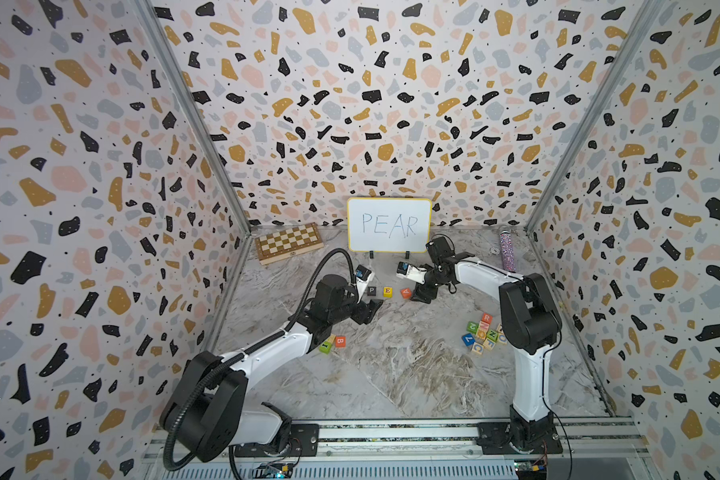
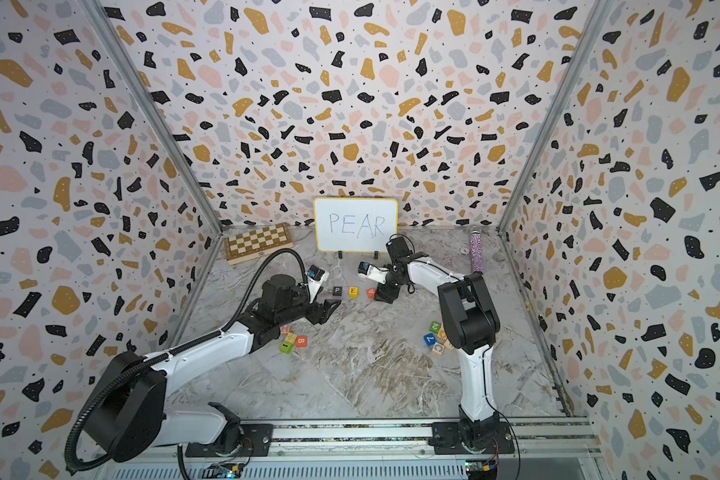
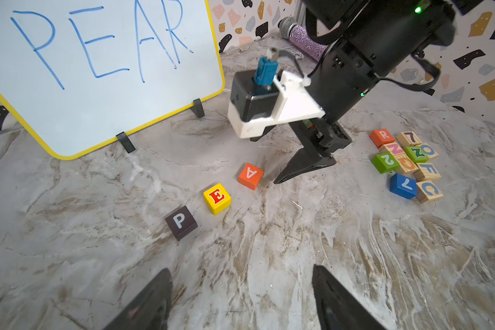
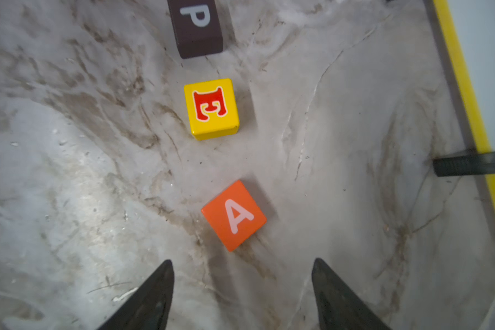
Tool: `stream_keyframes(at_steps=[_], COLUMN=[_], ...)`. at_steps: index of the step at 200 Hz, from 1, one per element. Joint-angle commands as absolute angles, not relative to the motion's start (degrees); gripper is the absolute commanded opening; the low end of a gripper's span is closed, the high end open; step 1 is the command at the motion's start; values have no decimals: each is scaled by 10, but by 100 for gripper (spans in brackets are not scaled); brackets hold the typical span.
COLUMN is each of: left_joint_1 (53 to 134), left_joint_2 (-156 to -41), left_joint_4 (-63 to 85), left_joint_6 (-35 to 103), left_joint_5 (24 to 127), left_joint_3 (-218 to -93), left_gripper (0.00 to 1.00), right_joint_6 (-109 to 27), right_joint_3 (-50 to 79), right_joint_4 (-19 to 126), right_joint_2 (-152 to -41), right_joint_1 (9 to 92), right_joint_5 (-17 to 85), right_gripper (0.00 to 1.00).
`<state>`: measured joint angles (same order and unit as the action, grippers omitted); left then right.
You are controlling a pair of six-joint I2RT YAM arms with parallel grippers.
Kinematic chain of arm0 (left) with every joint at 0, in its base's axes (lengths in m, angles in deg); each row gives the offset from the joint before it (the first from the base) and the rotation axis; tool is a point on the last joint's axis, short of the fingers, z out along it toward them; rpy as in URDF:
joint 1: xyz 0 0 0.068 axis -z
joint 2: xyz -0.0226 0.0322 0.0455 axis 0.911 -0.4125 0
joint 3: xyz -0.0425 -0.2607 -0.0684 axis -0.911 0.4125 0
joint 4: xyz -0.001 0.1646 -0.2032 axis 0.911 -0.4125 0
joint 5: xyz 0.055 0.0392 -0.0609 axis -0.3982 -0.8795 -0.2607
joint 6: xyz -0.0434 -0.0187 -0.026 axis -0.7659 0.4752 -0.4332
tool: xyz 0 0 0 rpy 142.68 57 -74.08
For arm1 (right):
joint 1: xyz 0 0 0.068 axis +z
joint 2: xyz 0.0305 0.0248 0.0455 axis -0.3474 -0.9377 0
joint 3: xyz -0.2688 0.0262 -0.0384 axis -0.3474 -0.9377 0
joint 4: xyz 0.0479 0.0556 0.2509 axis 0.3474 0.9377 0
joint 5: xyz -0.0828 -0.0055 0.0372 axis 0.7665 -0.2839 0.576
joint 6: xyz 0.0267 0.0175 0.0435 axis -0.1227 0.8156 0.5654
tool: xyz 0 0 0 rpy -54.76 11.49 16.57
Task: Spell the uppercase word “pear” with letter blocks
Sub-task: Pick up the letter block from the center of the board.
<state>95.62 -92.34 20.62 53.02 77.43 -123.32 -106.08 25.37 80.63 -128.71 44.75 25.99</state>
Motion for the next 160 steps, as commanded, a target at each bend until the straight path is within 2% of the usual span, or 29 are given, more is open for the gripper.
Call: stream_keyframes(at_steps=[1, 59, 96, 124, 160], left_joint_1=[958, 958, 958, 958, 958], left_joint_2=[-917, -922, -923, -923, -922], left_joint_4=[222, 225, 221, 215, 215], left_joint_6=[547, 553, 558, 559, 562], left_joint_5=[775, 778, 777, 778, 776], left_joint_3=[-1230, -1233, -1237, -1242, -1242], left_gripper=[76, 76, 76, 76, 76], right_joint_6=[-1096, -1101, -1093, -1092, -1096], right_joint_3=[264, 296, 317, 328, 338], right_joint_4=[825, 831, 828, 836, 856], right_joint_2=[-1292, -1332, -1353, -1355, -1356], right_joint_1=[447, 448, 448, 441, 439], right_joint_5=[268, 275, 273, 229, 167], right_gripper=[77, 78, 70, 66, 66])
